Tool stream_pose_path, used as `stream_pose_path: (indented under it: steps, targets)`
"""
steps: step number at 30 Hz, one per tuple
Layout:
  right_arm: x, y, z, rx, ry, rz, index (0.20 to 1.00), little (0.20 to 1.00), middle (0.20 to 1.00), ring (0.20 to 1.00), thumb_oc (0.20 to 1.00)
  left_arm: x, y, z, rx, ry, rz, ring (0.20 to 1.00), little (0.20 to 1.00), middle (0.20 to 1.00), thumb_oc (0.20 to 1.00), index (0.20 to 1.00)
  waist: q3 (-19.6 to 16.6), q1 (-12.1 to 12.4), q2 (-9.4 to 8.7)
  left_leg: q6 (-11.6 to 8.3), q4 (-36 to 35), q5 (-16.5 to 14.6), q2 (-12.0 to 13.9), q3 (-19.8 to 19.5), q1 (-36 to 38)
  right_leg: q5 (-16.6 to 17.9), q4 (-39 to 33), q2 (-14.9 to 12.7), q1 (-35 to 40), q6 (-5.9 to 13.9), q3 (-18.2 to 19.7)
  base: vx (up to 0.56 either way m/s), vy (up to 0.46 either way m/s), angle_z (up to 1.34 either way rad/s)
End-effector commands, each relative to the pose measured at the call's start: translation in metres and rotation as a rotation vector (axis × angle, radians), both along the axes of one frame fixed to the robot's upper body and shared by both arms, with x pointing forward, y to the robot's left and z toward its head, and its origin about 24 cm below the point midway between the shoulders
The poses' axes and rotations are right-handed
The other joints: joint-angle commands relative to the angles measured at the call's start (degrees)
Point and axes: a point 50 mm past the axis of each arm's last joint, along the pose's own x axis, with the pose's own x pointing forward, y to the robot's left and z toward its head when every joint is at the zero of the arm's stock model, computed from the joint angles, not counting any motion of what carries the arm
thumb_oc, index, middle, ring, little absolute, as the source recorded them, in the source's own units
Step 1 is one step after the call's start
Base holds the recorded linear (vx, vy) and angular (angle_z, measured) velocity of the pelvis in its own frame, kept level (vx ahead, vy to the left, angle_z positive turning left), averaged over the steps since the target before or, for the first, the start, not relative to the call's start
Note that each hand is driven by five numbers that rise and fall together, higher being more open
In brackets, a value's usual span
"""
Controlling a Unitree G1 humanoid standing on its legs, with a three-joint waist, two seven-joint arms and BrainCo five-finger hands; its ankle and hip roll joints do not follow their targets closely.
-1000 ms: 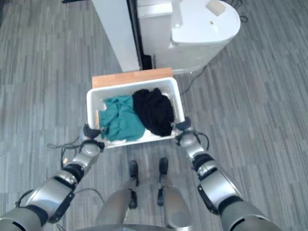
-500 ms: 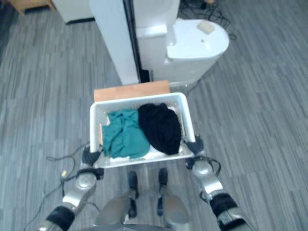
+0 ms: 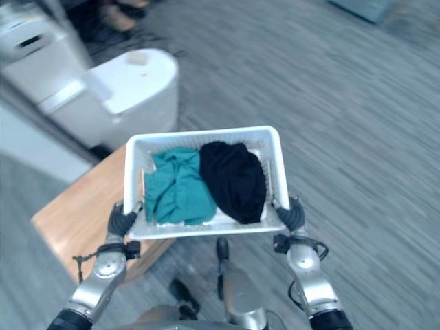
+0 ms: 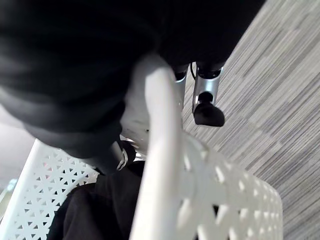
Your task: Grab the laundry basket,head to the washer,open it,put in the laundry and shut it.
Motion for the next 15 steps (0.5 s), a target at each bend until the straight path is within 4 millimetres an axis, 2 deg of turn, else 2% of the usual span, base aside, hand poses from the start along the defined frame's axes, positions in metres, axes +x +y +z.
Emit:
stream_pose_path:
  steps: [1,2,3,4,6,7,8,9,10,11,12,13,14,15]
  targets:
    - [0.007,0.015,0.044,0.127,-0.249,0.177,0.200,0.200,0.200,0.200,0.200,0.007,-0.008,0.026,-0.102,-0.143,-0.120,0.200,0.200,0.200,0.200,0.200,-5.86,0.33,0.50,0.20,3.53,-5.13,1.49,-7.39,-0.61,-4.96,2.42,-5.51,4.08,6.63,-0.20,0.05,-0.174,-1.23]
    - [0.006,0.014,0.043,0.127,-0.241,0.177,0.200,0.200,0.200,0.200,0.200,0.004,-0.009,0.021,-0.095,-0.116,-0.133,0.200,0.200,0.200,0.200,0.200,-6.12,-0.15,0.39,-0.06,4.00,-5.10,1.84,-6.52,-0.11,-5.30,2.73,-5.41,4.03,6.32,-0.13,0.20,-0.366,-1.04]
    - [0.003,0.009,0.042,0.127,-0.235,0.166,0.200,0.200,0.200,0.200,0.200,0.000,-0.011,0.013,-0.096,-0.075,-0.150,0.200,0.200,0.200,0.200,0.200,-6.79,-1.45,0.08,-0.94,7.34,-5.78,3.40,-5.81,0.26,-6.65,1.13,-4.17,4.91,5.79,2.93,0.18,-0.299,-0.65]
    - [0.002,0.009,0.042,0.126,-0.234,0.166,0.200,0.200,0.200,0.200,0.200,0.000,-0.011,0.013,-0.096,-0.074,-0.150,0.200,0.200,0.200,0.200,0.200,-6.80,-1.32,0.13,-1.13,7.88,-5.98,3.71,-5.73,0.16,-6.70,1.02,-3.98,4.99,5.65,3.02,0.23,-0.330,-0.66]
    - [-0.001,0.003,0.044,0.106,-0.242,0.154,0.200,0.200,0.200,0.200,0.200,-0.001,-0.016,0.011,-0.108,-0.064,-0.171,0.200,0.200,0.200,0.200,0.200,-6.65,-1.80,-0.16,-1.67,14.79,-5.72,6.68,-6.00,-0.94,-8.14,0.30,-2.35,6.41,3.89,5.51,0.19,-0.312,-0.63]
    - [0.003,-0.001,0.049,0.088,-0.256,0.148,0.200,0.200,0.200,0.200,0.200,0.002,-0.021,0.012,-0.129,-0.076,-0.169,0.200,0.200,0.200,0.200,0.200,-5.29,-0.54,0.28,-3.30,23.12,-1.70,8.19,-11.67,-4.33,-9.66,-0.16,0.03,8.33,1.75,7.51,0.17,-0.281,-0.30]
    - [0.003,-0.002,0.050,0.087,-0.258,0.146,0.200,0.200,0.200,0.200,0.200,0.003,-0.022,0.012,-0.130,-0.078,-0.170,0.200,0.200,0.200,0.200,0.200,-5.21,-0.63,0.40,-3.56,23.57,-1.68,8.48,-11.98,-4.63,-9.77,-0.20,0.18,8.37,1.57,7.35,0.20,-0.232,-0.41]
    - [0.005,0.000,0.052,0.085,-0.261,0.158,0.200,0.200,0.200,0.200,0.200,0.002,-0.023,0.014,-0.142,-0.085,-0.168,0.200,0.200,0.200,0.200,0.200,-5.13,0.68,0.30,-2.33,24.45,-2.97,4.99,-18.05,-7.23,-9.94,-0.73,0.92,9.09,1.19,9.07,0.18,-0.124,-0.94]
    - [0.007,0.004,0.054,0.089,-0.263,0.186,0.200,0.200,0.200,0.200,0.200,0.001,-0.026,0.015,-0.157,-0.095,-0.175,0.200,0.200,0.200,0.200,0.200,-5.21,2.13,-0.65,-0.02,22.99,-5.67,-0.88,-25.14,-11.33,-9.41,-1.98,1.19,10.07,1.41,12.03,0.28,-0.150,-1.15]
    - [0.007,0.004,0.052,0.086,-0.253,0.190,0.200,0.200,0.200,0.200,0.200,-0.001,-0.027,0.013,-0.158,-0.084,-0.177,0.200,0.200,0.200,0.200,0.200,-5.24,2.69,-0.85,0.59,21.57,-7.21,-2.52,-27.07,-12.35,-9.60,-2.22,1.35,10.61,1.61,13.64,0.19,-0.093,-1.29]
    - [0.007,0.004,0.052,0.086,-0.252,0.190,0.200,0.200,0.200,0.200,0.200,-0.001,-0.027,0.013,-0.158,-0.084,-0.177,0.200,0.200,0.200,0.200,0.200,-5.21,2.74,-0.85,0.63,21.56,-7.27,-2.54,-27.03,-12.26,-9.65,-2.19,1.33,10.66,1.65,13.68,0.27,-0.053,-1.02]
    - [0.006,0.004,0.048,0.084,-0.235,0.186,0.200,0.200,0.200,0.200,0.200,-0.001,-0.027,0.012,-0.154,-0.076,-0.173,0.200,0.200,0.200,0.200,0.200,-5.32,3.73,-0.69,0.81,18.29,-5.41,-4.66,-30.29,-15.40,-9.94,-2.84,2.00,12.01,1.72,15.43,0.17,-0.013,-0.76]
    - [0.006,0.004,0.048,0.084,-0.235,0.186,0.200,0.200,0.200,0.200,0.200,-0.001,-0.027,0.012,-0.154,-0.076,-0.173,0.200,0.200,0.200,0.200,0.200,-5.37,3.72,-0.71,0.82,18.22,-5.35,-4.68,-30.30,-15.43,-9.92,-2.85,1.98,11.96,1.72,15.43,0.26,-0.033,-0.71]
    - [0.006,0.004,0.047,0.081,-0.229,0.179,0.200,0.200,0.200,0.200,0.200,-0.001,-0.026,0.011,-0.153,-0.070,-0.167,0.200,0.200,0.200,0.200,0.200,-4.97,4.58,-0.58,0.56,17.46,-3.33,-6.05,-32.44,-18.19,-10.22,-2.96,2.85,13.15,1.50,16.66,0.26,-0.070,-0.61]
